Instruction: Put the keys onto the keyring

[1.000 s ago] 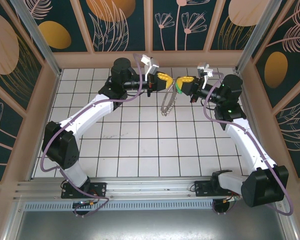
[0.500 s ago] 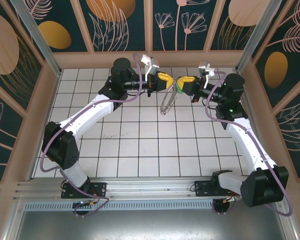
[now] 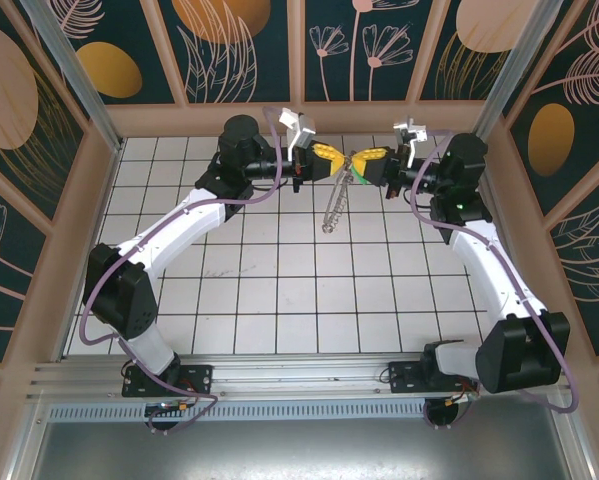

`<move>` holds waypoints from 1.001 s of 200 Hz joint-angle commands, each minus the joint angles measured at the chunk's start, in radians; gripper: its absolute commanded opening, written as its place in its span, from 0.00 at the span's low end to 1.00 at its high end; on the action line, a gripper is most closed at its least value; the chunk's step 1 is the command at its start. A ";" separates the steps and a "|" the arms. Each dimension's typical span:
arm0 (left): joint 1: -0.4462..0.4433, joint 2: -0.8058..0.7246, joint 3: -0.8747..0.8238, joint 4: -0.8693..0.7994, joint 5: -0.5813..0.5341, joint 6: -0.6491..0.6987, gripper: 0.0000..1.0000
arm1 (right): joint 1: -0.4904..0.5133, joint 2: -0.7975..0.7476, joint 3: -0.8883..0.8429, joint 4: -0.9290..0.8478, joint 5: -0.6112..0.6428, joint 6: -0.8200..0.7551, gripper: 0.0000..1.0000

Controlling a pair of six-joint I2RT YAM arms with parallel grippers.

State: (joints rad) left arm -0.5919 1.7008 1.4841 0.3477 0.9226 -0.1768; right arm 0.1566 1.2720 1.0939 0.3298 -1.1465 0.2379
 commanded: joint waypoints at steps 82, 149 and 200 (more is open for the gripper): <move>-0.003 -0.052 -0.015 0.075 -0.008 -0.012 0.00 | -0.015 -0.033 -0.020 -0.117 0.048 -0.094 0.00; -0.003 -0.050 -0.013 0.081 -0.006 -0.018 0.00 | -0.015 -0.048 -0.032 -0.043 0.095 -0.027 0.22; -0.003 -0.052 -0.015 0.080 -0.006 -0.016 0.00 | -0.033 -0.090 -0.061 0.020 0.173 0.026 0.38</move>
State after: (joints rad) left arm -0.5919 1.6909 1.4658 0.3630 0.9077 -0.1856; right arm 0.1425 1.2354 1.0588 0.2657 -1.0206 0.2260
